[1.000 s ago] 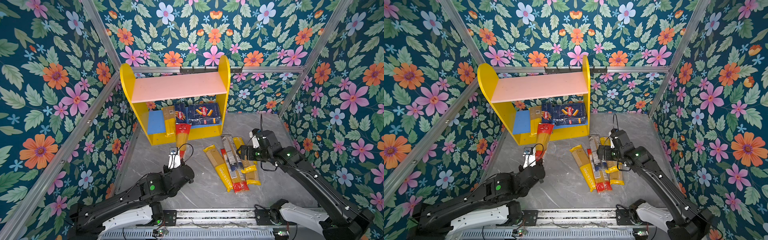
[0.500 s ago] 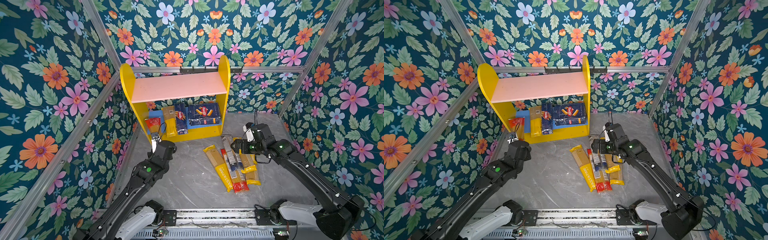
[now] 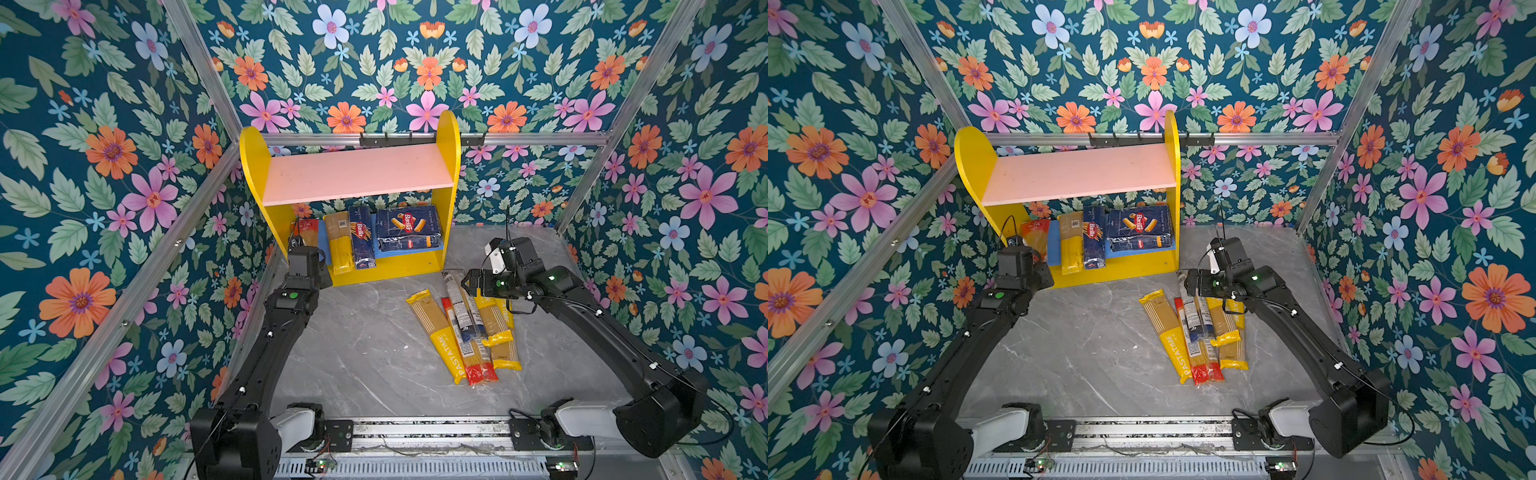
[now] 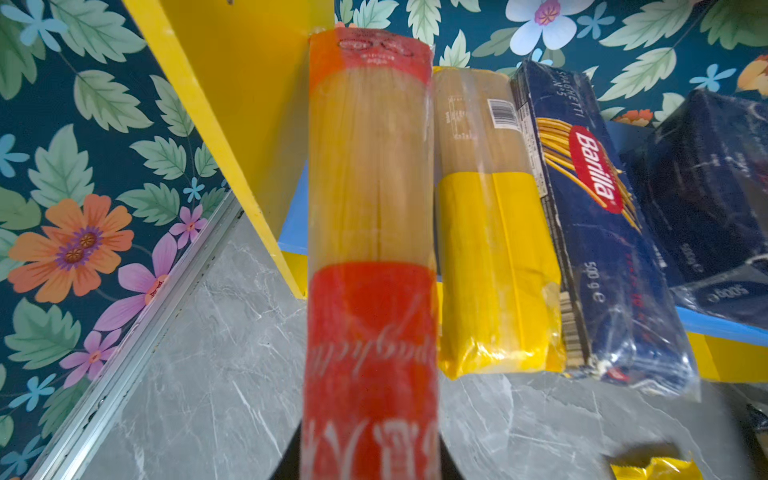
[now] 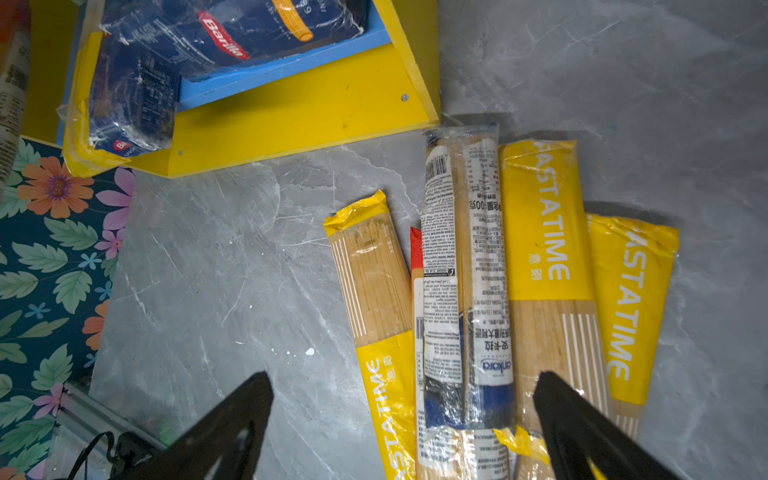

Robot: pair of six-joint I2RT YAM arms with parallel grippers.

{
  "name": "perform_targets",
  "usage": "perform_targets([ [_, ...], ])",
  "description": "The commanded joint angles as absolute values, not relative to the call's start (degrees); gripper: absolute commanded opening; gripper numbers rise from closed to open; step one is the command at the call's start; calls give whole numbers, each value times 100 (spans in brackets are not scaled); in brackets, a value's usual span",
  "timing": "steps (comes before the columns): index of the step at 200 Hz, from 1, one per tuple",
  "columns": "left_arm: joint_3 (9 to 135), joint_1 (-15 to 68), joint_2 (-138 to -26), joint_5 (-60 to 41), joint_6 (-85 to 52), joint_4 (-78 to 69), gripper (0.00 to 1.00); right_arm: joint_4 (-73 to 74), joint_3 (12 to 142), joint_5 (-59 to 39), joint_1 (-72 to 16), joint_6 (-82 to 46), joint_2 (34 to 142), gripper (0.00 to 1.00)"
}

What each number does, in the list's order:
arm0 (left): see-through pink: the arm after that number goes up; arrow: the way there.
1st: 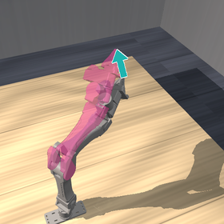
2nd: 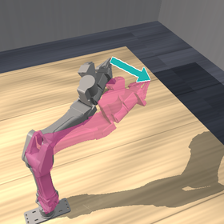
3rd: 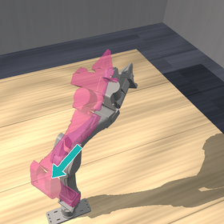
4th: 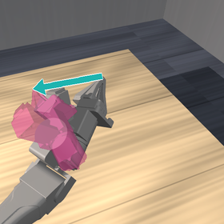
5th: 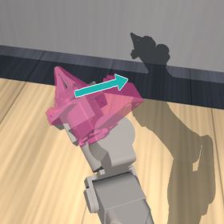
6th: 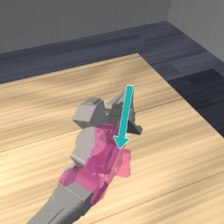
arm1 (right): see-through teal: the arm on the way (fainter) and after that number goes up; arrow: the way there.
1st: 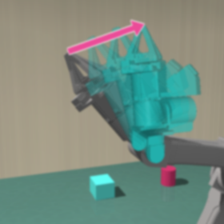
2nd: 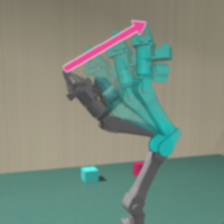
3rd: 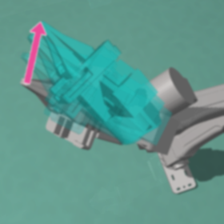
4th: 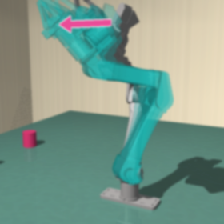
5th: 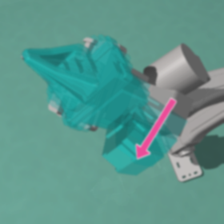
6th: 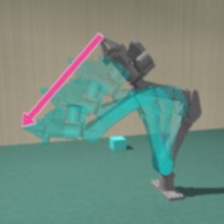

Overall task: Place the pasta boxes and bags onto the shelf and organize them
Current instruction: 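Carry the red-banded bag to the blue shelf beside the yellow-banded bag, then stand the red-banded bag on the blue shelf and open the left gripper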

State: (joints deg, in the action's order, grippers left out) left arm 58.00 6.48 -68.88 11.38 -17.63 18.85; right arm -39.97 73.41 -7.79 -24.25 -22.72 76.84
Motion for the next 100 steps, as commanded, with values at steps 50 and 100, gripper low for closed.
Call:
perform_targets([
  [50, 5822, 246, -7523, 953, -1742, 199, 0, -3892, 7833, -1134, -2195, -2009, 8350, 99],
  [100, 5678, 244, -7949, 959, -1708, -220, 0, -3964, 7951, -1125, -2128, -1928, 8630, 99],
])
